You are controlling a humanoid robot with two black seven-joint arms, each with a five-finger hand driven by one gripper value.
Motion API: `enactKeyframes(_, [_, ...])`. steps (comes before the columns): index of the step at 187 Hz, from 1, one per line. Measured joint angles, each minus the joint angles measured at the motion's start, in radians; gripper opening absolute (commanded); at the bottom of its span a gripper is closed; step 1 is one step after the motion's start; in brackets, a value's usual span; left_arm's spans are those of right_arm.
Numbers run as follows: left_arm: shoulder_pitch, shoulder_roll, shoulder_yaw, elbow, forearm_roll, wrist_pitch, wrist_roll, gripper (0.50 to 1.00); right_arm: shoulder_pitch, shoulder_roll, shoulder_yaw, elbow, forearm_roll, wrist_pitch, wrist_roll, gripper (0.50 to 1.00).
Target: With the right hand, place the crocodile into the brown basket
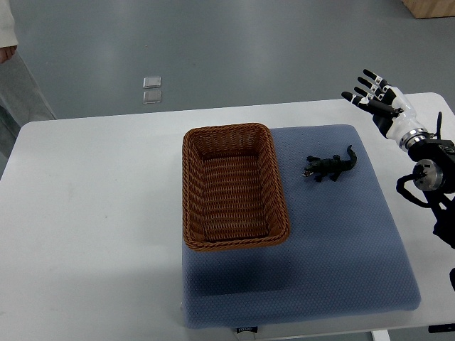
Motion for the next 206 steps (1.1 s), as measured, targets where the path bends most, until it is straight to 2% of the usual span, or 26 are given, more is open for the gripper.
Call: enactKeyframes(206, [0.0, 0.0, 0.0, 0.0, 0.0, 0.0, 0.0, 1.0, -0.003, -0.013, -0.01, 0.009, -0.006, 0.003, -0.001, 0.928])
